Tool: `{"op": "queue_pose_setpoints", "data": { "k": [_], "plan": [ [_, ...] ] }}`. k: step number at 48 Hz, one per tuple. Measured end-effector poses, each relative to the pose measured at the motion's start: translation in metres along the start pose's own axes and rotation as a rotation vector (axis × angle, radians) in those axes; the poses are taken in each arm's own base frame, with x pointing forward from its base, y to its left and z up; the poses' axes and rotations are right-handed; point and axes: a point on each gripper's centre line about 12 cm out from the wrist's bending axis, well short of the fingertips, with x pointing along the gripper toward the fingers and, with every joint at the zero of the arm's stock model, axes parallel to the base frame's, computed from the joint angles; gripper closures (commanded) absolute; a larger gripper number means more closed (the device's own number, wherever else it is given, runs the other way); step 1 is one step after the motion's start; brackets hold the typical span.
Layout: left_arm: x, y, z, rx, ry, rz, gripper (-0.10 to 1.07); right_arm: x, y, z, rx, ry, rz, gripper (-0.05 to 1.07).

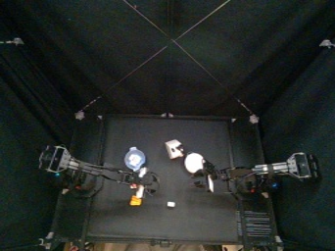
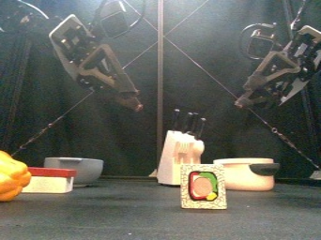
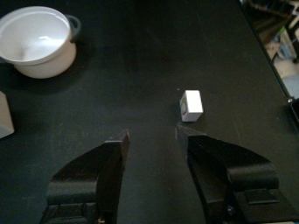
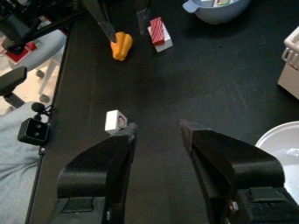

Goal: Grab sushi piece from table

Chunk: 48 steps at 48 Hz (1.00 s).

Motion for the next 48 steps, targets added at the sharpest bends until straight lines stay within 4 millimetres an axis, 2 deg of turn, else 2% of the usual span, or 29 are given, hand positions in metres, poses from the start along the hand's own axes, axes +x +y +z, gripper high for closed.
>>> {"op": "queue_pose_setpoints", "data": {
  "k": [17, 25, 34, 43, 48],
  "plan": [
    [0.054, -0.058, 0.020, 0.086, 0.090, -0.108, 0.15, 0.000, 0.000, 0.000, 0.002, -0.001, 0.002, 0.21],
    [0.078, -0.077, 0.019, 0.122, 0.195, -0.127, 0.15, 0.000, 0.001, 0.000, 0.001, 0.000, 0.005, 0.21],
    [0.098, -0.078, 0.020, 0.189, 0.259, -0.113, 0.15, 0.000, 0.002, 0.000, 0.001, 0.001, 0.006, 0.21],
    [0.103, -0.073, 0.024, 0.211, 0.253, -0.097, 0.15, 0.000, 0.002, 0.000, 0.000, 0.001, 0.007, 0.21],
    [0.107, -0.069, 0.020, 0.199, 0.266, -0.089, 0.15, 0.000, 0.002, 0.000, -0.001, 0.001, 0.007, 0.21]
  ]
}}
